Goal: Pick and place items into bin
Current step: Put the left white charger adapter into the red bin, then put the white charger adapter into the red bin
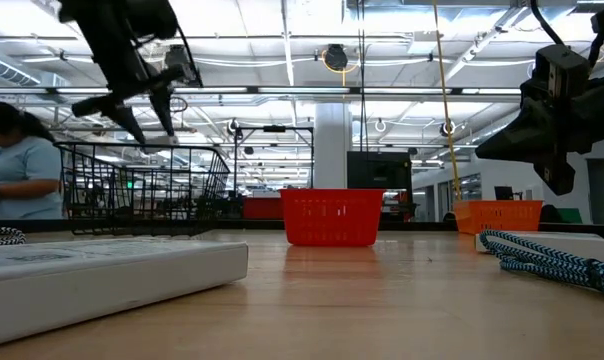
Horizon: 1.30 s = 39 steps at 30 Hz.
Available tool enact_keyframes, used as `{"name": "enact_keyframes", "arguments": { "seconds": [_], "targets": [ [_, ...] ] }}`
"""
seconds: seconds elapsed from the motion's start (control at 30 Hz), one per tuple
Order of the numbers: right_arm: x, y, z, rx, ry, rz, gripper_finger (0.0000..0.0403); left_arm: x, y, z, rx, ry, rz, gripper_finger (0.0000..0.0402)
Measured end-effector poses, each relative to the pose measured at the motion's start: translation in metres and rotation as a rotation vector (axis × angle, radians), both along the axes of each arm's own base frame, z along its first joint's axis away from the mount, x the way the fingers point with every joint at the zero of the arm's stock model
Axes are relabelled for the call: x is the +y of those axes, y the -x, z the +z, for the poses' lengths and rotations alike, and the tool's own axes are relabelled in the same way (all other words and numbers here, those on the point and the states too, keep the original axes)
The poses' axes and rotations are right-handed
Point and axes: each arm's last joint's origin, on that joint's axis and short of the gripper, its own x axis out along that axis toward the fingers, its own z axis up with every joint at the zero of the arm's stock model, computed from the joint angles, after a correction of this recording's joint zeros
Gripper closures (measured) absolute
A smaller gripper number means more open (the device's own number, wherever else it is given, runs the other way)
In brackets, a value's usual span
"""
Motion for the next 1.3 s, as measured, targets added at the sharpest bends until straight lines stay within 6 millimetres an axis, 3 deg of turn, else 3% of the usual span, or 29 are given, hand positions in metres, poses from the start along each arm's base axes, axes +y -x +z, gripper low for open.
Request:
{"name": "enact_keyframes", "arguments": {
  "seconds": [0.3, 0.53, 0.67, 0.83, 1.3],
  "targets": [
    [0.000, 0.000, 0.000, 0.000, -0.001, 0.002, 0.0403, 0.041, -0.008, -0.042, 0.157, 0.171, -0.064, 0.0185],
    [0.000, 0.000, 0.000, 0.000, -0.001, 0.002, 0.0403, 0.055, -0.015, -0.070, 0.285, 0.245, -0.103, 0.0202],
    [0.000, 0.000, 0.000, 0.000, -0.001, 0.003, 0.0403, 0.060, -0.020, -0.083, 0.299, 0.274, -0.118, 0.0189],
    [0.000, 0.000, 0.000, -0.003, -0.008, 0.000, 0.0403, 0.061, -0.022, -0.091, 0.302, 0.312, -0.150, 0.0168],
    [0.000, 0.000, 0.000, -0.003, -0.003, 0.004, 0.0403, 0.059, -0.028, -0.084, 0.126, 0.412, -0.126, 0.0163]
  ]
}}
